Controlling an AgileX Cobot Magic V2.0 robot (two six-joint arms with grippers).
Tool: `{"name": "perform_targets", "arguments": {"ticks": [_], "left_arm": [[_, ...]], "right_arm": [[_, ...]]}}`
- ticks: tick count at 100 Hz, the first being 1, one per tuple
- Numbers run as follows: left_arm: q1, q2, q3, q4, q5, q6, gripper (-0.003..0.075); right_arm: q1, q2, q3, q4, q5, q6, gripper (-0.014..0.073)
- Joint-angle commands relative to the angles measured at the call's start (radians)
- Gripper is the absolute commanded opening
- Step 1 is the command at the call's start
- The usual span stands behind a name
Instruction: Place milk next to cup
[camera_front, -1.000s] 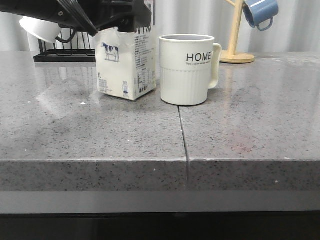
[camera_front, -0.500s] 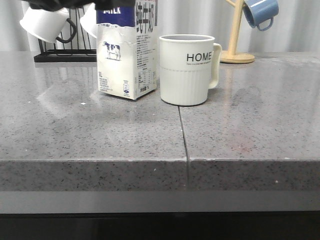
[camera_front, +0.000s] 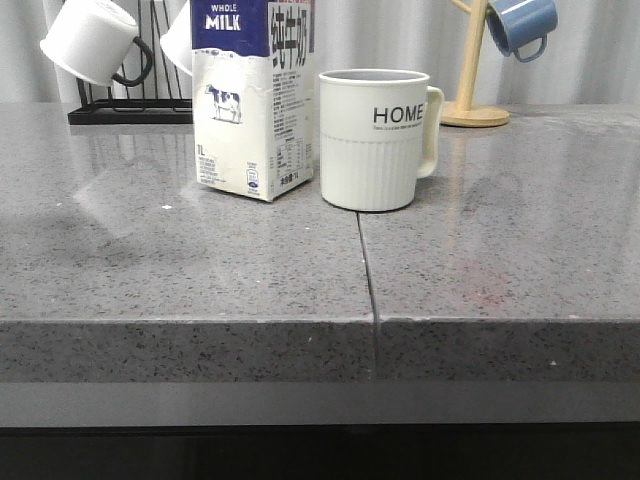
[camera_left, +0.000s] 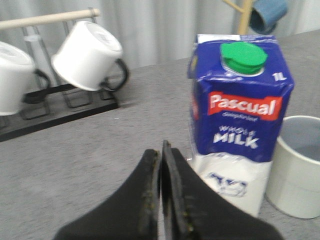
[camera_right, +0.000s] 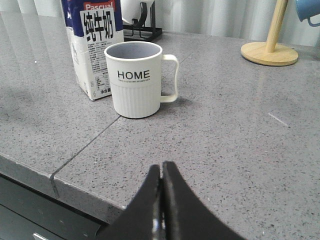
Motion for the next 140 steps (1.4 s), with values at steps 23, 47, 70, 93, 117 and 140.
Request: {"name": "perform_targets", "arguments": {"ticks": [23,47,70,93,117,140], "left_arm": [[0.156,-0.218,0.083,0.014,0.000,0.000,-0.0020],[0.252,-0.410,0.245,0.014,0.016,0.000,-0.0021],[0.281,-0.593,0.388,0.014,0.062,0.000,-0.0020],[0.281,-0.789,0.474,0.014,0.205,0.000,-0.0020],[0.281,-0.958,0.547,0.073,0.244,0.000,-0.0021],[0.281,-1.032,0.612,0.080,0.256,-0.012,-0.0021]], "right_arm": [[0.002,0.008,-0.025,-0.008,-0.077,-0.004,-0.0066],[0.002,0.008,-0.025,-0.008,-0.077,-0.004,-0.0066],[0.002,0.008,-0.025,-0.008,-0.077,-0.004,-0.0066],[0.002,0.008,-0.025,-0.008,-0.077,-0.004,-0.0066],[0.002,0.008,-0.025,-0.008,-0.077,-0.004,-0.0066],[0.002,0.008,-0.025,-0.008,-0.077,-0.004,-0.0066]]}}
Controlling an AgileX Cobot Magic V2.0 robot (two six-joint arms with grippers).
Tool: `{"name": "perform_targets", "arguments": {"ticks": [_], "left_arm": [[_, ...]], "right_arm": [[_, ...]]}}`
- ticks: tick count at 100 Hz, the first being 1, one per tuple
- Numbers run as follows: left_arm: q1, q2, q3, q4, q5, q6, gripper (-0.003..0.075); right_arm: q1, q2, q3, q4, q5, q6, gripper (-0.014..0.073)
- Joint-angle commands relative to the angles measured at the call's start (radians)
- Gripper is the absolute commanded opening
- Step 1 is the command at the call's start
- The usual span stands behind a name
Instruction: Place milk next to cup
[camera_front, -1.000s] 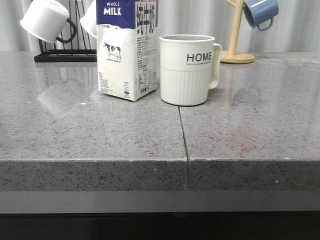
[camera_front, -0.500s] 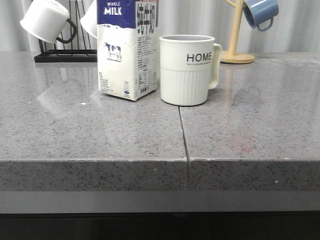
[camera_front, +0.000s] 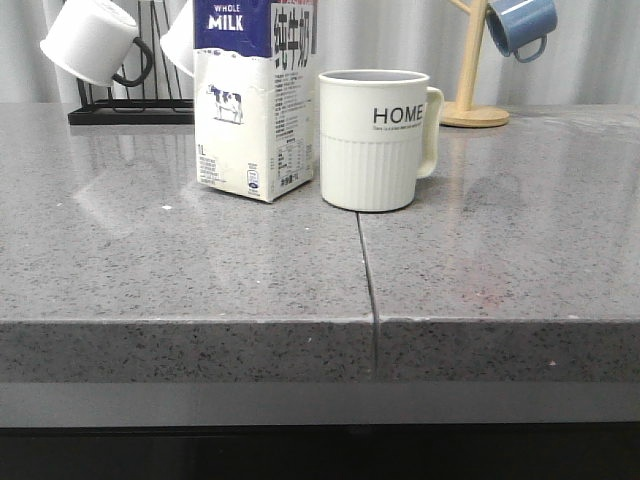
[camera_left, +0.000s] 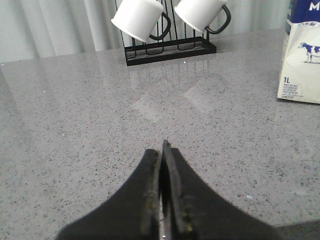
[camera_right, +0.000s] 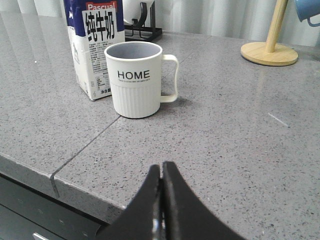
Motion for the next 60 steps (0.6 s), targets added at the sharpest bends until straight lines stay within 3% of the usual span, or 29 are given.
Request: {"name": "perform_targets", "arguments": {"ticks": [1,45,60], "left_arm": [[0.004,-0.001,-0.009,0.005,-0.074,-0.012,-0.0021],[0.104,-0.094,0.215,-0.053,-0.329,-0.012,-0.0021],[0.105,-0.090,0.211,-0.087,-0.265,0.000,-0.0021]], "right_arm": [[0.002,0.008,-0.025,-0.008,-0.078,-0.004,-0.0066],[0.002,0.008,-0.025,-0.008,-0.078,-0.004,-0.0066],[0.002,0.007,-0.025,-0.008,-0.078,-0.004,-0.0066]]}}
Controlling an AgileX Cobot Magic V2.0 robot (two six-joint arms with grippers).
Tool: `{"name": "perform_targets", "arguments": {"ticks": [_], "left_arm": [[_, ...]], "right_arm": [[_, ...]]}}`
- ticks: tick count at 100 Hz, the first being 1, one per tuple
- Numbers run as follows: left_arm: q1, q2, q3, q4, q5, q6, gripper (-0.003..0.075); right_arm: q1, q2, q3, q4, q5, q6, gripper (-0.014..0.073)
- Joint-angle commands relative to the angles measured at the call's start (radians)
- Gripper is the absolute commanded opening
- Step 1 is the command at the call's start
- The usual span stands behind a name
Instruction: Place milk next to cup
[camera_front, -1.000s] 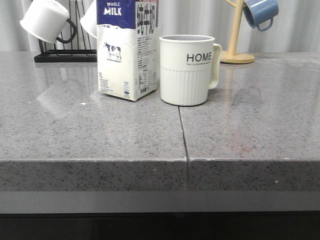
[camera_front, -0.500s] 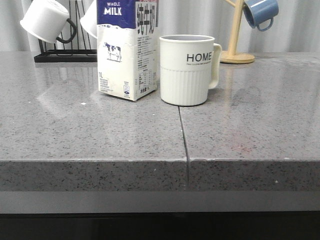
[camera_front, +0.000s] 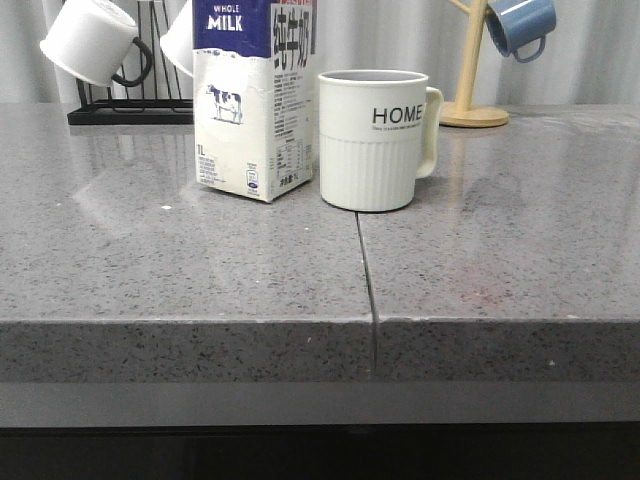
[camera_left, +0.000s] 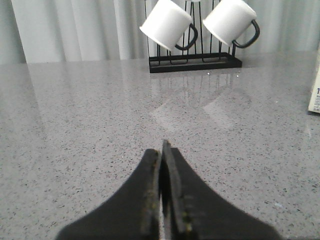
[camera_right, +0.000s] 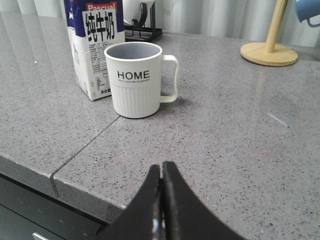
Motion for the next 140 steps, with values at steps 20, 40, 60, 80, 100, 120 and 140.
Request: {"name": "perform_targets", "arguments": {"ticks": [20,40,60,80,100,120,140], "left_arm": [[0.002,-0.031,0.045,-0.022,-0.068,0.000,-0.0020],[0.002,-0.031,0.045,-0.022,-0.068,0.000,-0.0020],[0.002,-0.031,0.045,-0.022,-0.068,0.000,-0.0021],[0.002,-0.031,0.045,-0.022,-0.068,0.000,-0.0021],[0.002,-0.031,0.045,-0.022,-0.068,0.000,-0.0021],[0.002,-0.031,0.045,-0.022,-0.068,0.000,-0.0020],[0.002,-0.031,0.045,-0.022,-0.068,0.000,-0.0020]], "right_arm": [[0.002,0.008,-0.025,-0.008,-0.078,-0.004,-0.0066],[0.002,0.008,-0.025,-0.008,-0.078,-0.004,-0.0066],[0.002,0.008,-0.025,-0.008,-0.078,-0.004,-0.0066],[0.002,0.008,-0.025,-0.008,-0.078,-0.004,-0.0066],[0.002,0.008,-0.025,-0.008,-0.079,-0.004,-0.0066],[-0.040,0.008,-0.025,-0.025,-0.088,-0.004,-0.0066],[-0.215,0.008,0.019,-0.025,-0.114,-0.004,-0.0066]]}}
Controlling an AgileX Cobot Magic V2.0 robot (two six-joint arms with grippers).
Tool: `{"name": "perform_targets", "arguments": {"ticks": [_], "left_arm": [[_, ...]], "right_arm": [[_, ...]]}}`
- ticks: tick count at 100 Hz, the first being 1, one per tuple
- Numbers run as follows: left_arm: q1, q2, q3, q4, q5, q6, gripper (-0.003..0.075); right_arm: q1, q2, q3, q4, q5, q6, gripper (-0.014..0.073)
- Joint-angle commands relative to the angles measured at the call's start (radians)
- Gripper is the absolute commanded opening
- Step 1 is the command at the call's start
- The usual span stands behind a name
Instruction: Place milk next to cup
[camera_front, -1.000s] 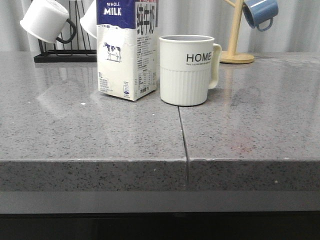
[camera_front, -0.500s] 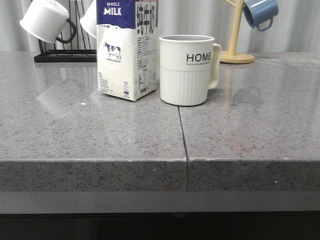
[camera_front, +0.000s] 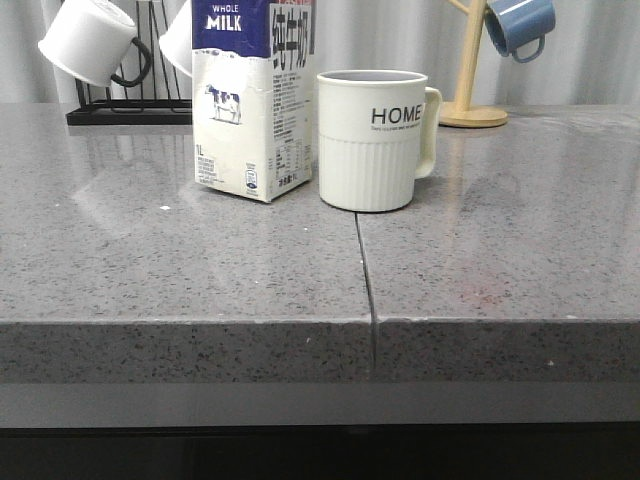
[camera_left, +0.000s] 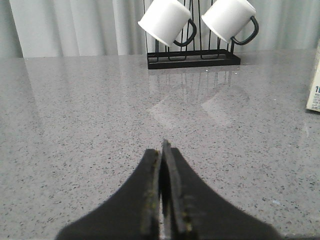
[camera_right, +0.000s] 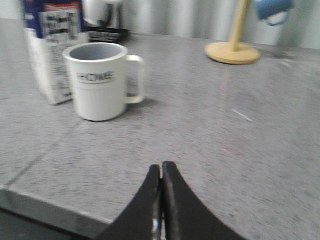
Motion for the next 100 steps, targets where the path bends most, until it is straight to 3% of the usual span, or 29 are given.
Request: {"name": "perform_targets", "arguments": {"ticks": [1,13,30,42,51,100], "left_arm": [[0.002,-0.031,0.045,-0.009,-0.077,0.000,-0.0021],[0.002,-0.031,0.045,-0.009,-0.077,0.000,-0.0020],[0.002,-0.031,0.045,-0.009,-0.077,0.000,-0.0021],[0.002,-0.031,0.045,-0.009,-0.077,0.000,-0.0020],[0.002,-0.031,0.045,-0.009,-0.077,0.000,-0.0020],[0.002,-0.031,0.045,-0.009,-0.077,0.000,-0.0020]], "right_arm": [[-0.078,0.008,0.002,-0.013,-0.096,-0.004,-0.0066],[-0.199,0.003,0.058,-0.015,-0.136,-0.004,-0.0066],[-0.292,-0.038,0.142,-0.015,-0.210,-0.004,-0.0066],[-0.301,-0.109,0.229,-0.015,-0.308,-0.004,-0.0066],[-0.301,-0.166,0.224,-0.024,-0.242,-0.004,-0.0066],[-0.301,-0.161,0.224,-0.031,-0.234,-0.004,-0.0066]]}}
